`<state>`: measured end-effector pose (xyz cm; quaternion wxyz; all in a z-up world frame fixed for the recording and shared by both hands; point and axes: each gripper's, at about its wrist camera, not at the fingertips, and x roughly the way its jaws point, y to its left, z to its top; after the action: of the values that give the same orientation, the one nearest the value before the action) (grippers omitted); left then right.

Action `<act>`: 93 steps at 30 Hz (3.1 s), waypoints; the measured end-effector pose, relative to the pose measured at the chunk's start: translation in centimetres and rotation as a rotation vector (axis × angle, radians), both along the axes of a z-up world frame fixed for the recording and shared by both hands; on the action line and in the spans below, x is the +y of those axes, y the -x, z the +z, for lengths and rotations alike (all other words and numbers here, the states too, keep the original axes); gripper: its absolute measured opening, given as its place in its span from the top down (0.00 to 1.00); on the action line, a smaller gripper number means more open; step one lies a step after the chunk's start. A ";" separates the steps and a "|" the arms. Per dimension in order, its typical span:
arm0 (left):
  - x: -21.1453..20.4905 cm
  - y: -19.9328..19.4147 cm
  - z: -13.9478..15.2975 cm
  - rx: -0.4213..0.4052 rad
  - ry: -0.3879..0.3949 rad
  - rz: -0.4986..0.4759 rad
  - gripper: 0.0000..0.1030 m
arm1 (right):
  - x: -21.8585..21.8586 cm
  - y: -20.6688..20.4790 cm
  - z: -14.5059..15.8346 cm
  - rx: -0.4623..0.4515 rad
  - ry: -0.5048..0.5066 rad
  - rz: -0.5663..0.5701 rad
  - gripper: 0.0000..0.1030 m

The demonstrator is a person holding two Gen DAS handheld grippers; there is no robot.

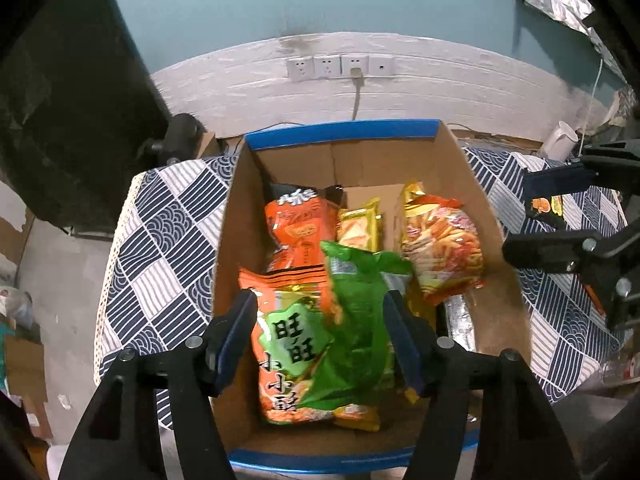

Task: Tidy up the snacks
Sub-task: 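Withdraw both tools and move toward the black-and-yellow bag on the table, then grasp the black-and-yellow bag with the left tool while the right tool grasps the orange-red bag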

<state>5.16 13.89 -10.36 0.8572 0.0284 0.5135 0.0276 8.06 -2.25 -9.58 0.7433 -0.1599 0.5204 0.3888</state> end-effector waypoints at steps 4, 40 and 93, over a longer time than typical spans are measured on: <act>-1.8 -0.3 0.4 -0.008 -0.006 -0.033 0.35 | -2.6 -0.4 0.3 0.002 0.007 -0.066 0.31; -19.1 -10.1 -3.1 0.091 0.018 -0.193 0.31 | -25.2 -11.3 -5.5 -0.019 0.150 -0.464 0.23; -25.5 -9.9 -6.0 0.154 -0.017 -0.343 0.26 | -31.9 -6.1 -14.8 0.204 0.305 -0.626 0.22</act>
<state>15.08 -11.65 -16.31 0.8071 0.1247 0.5651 -0.1167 14.15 -34.11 -24.41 0.7382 -0.0622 0.6676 0.0743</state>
